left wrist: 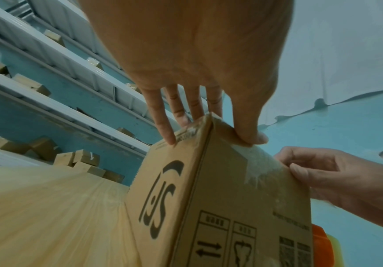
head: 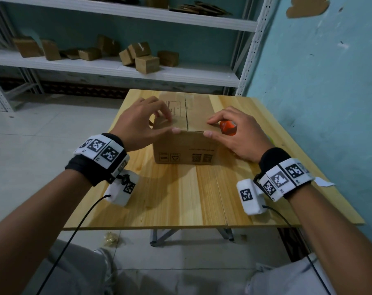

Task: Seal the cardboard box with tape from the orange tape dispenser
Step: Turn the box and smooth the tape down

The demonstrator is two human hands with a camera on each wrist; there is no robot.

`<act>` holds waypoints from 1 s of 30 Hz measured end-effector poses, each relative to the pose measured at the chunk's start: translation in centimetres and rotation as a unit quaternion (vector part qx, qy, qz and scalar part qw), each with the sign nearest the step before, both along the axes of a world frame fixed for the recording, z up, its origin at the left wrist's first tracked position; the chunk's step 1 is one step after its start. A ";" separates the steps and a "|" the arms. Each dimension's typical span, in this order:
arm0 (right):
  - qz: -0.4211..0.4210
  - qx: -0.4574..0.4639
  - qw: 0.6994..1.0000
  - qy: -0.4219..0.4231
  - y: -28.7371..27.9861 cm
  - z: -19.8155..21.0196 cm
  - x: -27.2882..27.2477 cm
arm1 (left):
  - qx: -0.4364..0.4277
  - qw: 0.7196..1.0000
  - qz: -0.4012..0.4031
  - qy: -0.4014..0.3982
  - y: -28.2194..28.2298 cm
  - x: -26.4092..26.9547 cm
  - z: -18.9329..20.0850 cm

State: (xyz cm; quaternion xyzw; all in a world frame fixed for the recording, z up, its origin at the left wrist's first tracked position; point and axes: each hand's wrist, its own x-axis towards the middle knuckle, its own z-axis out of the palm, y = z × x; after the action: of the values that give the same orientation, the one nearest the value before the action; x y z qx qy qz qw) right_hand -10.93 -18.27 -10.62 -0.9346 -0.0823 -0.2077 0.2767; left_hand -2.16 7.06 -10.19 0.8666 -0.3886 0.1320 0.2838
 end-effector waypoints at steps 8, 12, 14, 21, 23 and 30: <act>0.015 0.000 1.000 -0.003 -0.2 -0.2 0.0 | -0.005 1.000 0.002 -0.006 0.2 -0.2 -0.3; 0.030 0.123 0.992 0.010 -0.9 0.4 -0.5 | -0.074 0.995 -0.016 0.061 0.6 -0.5 0.5; 0.022 0.163 0.986 -0.007 -1.3 0.7 -0.8 | -0.125 0.989 -0.005 0.080 1.1 -0.3 0.9; 0.006 0.086 0.996 -0.004 -2.1 0.1 -1.7 | -0.123 0.987 0.034 0.097 2.7 0.3 0.7; 0.027 0.064 0.998 0.011 -2.0 -0.2 -1.9 | -0.092 0.991 0.021 0.094 3.0 0.2 0.6; 0.057 0.048 0.997 0.032 -1.5 -0.4 -1.8 | -0.032 0.995 -0.027 0.091 2.7 -0.5 0.6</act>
State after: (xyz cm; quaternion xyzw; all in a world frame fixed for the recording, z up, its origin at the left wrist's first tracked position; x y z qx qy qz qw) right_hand -12.78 -19.80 -11.07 -0.9202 -0.1167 -0.1647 0.3354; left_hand -2.65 9.71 -9.61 0.8546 -0.3801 0.0572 0.3491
